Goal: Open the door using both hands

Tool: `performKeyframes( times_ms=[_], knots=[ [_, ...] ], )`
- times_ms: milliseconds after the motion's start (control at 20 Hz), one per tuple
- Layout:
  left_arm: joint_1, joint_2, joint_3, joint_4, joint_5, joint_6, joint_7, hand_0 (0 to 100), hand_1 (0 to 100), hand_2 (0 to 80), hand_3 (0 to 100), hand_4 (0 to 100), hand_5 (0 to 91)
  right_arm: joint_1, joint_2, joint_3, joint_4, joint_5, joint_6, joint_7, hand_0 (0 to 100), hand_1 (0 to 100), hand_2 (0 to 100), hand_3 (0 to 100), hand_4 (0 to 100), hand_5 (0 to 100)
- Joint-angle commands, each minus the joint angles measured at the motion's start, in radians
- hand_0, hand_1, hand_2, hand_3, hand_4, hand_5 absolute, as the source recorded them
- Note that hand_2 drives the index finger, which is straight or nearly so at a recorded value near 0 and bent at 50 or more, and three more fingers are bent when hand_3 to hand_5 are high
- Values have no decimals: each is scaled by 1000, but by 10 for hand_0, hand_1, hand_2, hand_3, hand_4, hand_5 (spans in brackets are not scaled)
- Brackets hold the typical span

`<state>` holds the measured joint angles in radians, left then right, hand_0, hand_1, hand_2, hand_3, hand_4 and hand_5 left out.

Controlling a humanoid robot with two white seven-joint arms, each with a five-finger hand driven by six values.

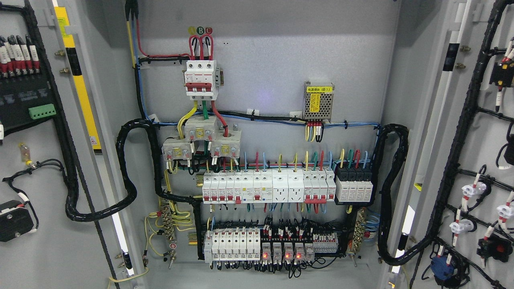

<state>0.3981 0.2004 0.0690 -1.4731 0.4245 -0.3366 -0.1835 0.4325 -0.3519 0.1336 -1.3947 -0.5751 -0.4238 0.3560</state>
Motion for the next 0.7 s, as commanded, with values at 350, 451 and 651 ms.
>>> performKeyframes(
  times_ms=[350, 451, 651],
  knots=[
    [-209, -246, -152, 1290, -56, -82, 50, 0, 0, 0, 0, 0, 0, -210, 246, 103, 1138, 289, 3, -121, 214, 83, 0, 0, 0, 0],
    [-209, -248, -155, 1332, -58, -67, 49, 0, 0, 0, 0, 0, 0, -227, 248, 104, 1199, 346, 10, -169, 214, 83, 0, 0, 0, 0],
    [-211, -246, -204, 1372, -150, 23, 49, 0, 0, 0, 0, 0, 0, -265, 249, 103, 1292, 416, 138, -267, 215, 83, 0, 0, 0, 0]
  ],
)
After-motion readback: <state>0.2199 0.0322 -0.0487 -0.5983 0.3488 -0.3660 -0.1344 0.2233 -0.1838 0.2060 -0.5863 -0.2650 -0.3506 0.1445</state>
